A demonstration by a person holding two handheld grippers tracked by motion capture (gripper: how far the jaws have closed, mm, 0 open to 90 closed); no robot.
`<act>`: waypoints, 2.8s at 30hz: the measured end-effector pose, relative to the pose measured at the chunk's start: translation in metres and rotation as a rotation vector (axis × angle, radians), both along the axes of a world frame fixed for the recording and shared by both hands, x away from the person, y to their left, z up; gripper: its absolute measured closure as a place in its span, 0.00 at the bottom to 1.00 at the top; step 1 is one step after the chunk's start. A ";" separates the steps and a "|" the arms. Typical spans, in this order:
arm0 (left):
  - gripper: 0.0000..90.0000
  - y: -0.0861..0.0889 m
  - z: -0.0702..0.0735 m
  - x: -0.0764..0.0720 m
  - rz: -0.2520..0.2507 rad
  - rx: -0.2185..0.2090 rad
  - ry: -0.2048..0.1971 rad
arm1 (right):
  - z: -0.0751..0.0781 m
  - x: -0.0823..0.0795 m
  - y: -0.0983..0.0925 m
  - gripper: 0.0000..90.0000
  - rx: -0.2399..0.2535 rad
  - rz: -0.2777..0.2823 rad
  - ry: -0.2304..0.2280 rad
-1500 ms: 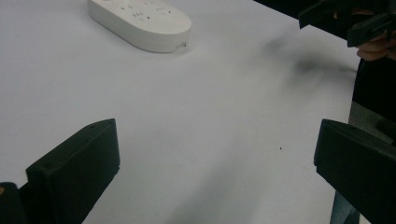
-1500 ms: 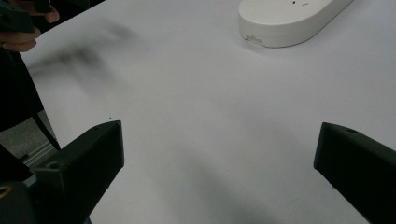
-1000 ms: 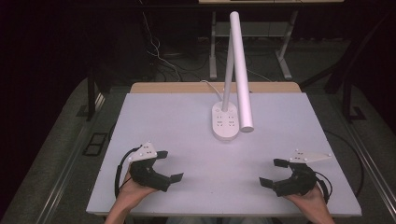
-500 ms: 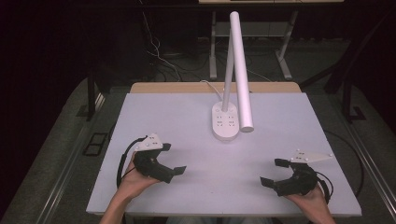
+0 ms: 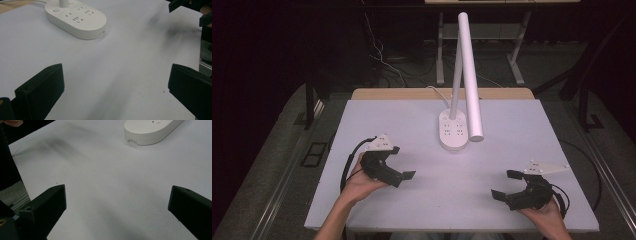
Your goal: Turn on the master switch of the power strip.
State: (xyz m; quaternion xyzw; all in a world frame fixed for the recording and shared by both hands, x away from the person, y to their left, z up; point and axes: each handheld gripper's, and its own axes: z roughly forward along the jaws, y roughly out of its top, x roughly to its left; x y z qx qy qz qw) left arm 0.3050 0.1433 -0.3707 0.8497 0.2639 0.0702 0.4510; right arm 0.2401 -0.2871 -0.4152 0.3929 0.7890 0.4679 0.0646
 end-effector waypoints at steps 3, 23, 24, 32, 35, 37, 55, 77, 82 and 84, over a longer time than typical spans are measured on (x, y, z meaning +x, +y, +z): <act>0.00 -0.002 0.003 0.004 -0.002 0.004 -0.001 | 0.000 0.000 0.000 0.01 -0.001 0.000 -0.001; 0.00 -0.017 0.021 0.032 -0.030 0.048 -0.006 | 0.000 0.000 0.000 0.01 -0.003 0.008 0.005; 0.00 -0.018 0.021 0.033 -0.028 0.046 -0.004 | 0.000 0.000 0.000 0.01 -0.003 0.008 0.005; 0.00 -0.025 0.024 0.043 -0.046 0.062 -0.006 | 0.000 0.000 0.000 0.01 -0.003 0.006 0.007; 0.00 -0.028 0.026 0.046 -0.049 0.063 -0.004 | 0.000 0.000 0.000 0.01 -0.001 0.005 0.007; 0.00 -0.030 0.026 0.049 -0.053 0.068 -0.007 | 0.000 0.000 0.000 0.01 -0.001 0.004 0.006; 0.00 -0.042 0.030 0.077 -0.057 0.092 0.002 | 0.000 0.001 -0.002 0.01 0.002 -0.001 -0.002; 0.00 -0.050 0.042 0.115 -0.039 0.118 0.006 | 0.000 0.000 -0.003 0.01 0.004 -0.004 0.000; 0.00 -0.057 0.043 0.125 -0.026 0.112 0.015 | 0.000 0.001 -0.004 0.01 0.005 -0.004 -0.003; 0.00 -0.059 0.043 0.130 -0.025 0.117 0.015 | 0.001 0.001 -0.004 0.01 0.006 -0.005 -0.002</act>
